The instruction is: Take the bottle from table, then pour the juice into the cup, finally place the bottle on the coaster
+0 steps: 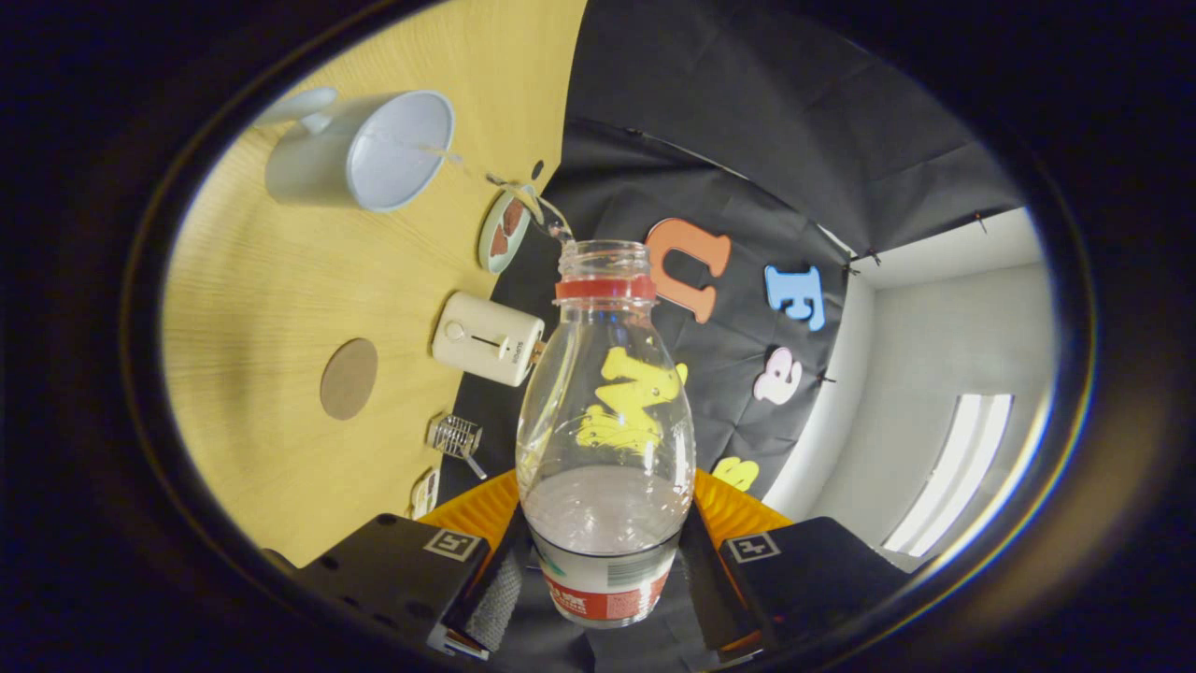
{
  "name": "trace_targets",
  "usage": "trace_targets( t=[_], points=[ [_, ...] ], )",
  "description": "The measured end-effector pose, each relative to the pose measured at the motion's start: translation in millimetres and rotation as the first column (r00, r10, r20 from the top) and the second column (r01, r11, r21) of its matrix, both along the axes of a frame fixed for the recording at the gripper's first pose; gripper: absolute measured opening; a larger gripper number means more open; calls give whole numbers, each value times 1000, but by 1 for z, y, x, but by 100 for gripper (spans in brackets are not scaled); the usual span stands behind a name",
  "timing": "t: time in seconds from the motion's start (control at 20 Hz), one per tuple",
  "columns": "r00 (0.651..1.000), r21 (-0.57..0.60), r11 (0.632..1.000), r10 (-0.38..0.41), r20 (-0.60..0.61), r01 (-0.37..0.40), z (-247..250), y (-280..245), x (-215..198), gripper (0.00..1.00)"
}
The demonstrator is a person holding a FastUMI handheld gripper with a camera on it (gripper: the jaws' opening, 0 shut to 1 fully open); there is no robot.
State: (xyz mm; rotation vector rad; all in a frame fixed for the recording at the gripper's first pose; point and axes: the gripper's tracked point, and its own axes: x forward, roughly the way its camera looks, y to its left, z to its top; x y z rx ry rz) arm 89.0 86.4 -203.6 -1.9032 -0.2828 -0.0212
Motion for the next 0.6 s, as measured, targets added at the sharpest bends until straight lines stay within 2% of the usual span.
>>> trace_targets(
  t=[0.6],
  points=[
    [999, -103, 994, 23, 26, -20, 5, 16, -1, 80]
  ],
)
